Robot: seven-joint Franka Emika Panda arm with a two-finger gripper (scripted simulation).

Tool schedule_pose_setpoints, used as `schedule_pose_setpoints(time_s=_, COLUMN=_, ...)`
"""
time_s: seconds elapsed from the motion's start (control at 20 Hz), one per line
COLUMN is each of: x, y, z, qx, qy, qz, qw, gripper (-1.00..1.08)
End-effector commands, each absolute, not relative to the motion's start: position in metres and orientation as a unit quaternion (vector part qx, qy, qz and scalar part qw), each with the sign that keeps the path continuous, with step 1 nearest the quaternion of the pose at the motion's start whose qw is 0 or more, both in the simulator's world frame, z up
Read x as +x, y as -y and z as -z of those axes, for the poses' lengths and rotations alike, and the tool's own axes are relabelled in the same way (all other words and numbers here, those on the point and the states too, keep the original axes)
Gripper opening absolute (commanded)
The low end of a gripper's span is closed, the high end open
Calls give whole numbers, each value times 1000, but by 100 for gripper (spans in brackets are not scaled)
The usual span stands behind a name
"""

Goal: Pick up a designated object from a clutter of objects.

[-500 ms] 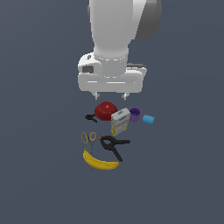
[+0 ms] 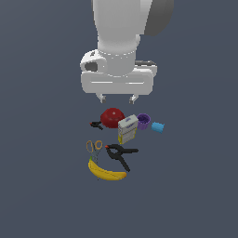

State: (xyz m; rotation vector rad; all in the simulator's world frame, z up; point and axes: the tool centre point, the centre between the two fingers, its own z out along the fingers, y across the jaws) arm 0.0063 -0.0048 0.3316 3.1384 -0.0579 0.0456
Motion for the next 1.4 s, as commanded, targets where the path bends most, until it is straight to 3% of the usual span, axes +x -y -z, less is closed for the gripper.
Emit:
schedule_pose_setpoints(time_s=0.0, x=7, y=5, z=-333, qx=1000, qy=19, qz=-16, qw=0, gripper=100)
schedule_pose_setpoints(time_s=0.6, x=20, y=9, z=-320, qx=1000, qy=-21, qz=-14, qw=6, gripper=100)
schedule_pose_setpoints(time_s=1.35, x=71, y=25, z=-259, qx=982, qy=-189, qz=-4, qw=19, gripper=100)
